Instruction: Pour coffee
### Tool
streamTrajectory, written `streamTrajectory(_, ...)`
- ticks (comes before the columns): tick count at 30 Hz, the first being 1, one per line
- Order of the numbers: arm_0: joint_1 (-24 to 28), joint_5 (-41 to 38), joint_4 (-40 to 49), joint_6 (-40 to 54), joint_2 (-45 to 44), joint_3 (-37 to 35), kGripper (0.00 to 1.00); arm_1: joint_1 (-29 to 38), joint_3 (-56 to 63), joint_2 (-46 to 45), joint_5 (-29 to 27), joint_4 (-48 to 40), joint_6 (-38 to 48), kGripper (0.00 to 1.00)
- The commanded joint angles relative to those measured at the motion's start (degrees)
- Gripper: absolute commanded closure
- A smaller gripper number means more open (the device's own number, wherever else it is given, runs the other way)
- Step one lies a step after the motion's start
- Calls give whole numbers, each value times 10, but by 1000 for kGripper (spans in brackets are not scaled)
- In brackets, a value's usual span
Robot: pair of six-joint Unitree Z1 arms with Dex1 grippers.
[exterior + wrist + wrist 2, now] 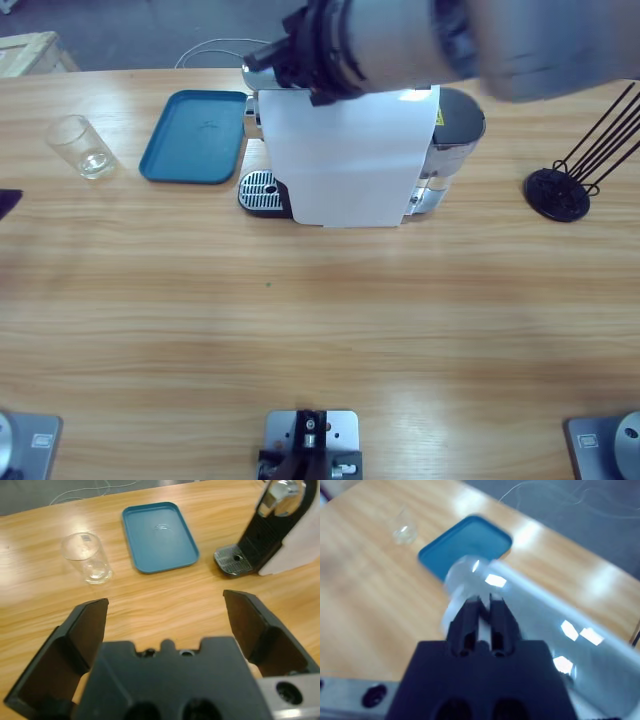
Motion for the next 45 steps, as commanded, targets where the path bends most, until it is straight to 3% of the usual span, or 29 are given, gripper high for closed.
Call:
streamTrajectory(1,192,30,74,4,143,-161,9,-45,-16,-210,65,257,-33,0)
streamTrajectory(5,260,-27,80,-12,292,-237,13,-46,72,-303,44,274,-34,0)
streamTrajectory(10,273,-74,22,-41,394,-237,18,-46,179,-361,41,242,-19,0)
streamTrajectory(15,273,-81,-35,-40,430,-221,18,-46,229,-364,41,189,-14,0)
streamTrajectory(24,269,-83,-58,-48,507,-215,18,-46,258,-323,45,128,-15,0)
streamTrajectory(45,258,-76,-134,-43,617,-218,18,-46,278,-300,43,101,-21,0)
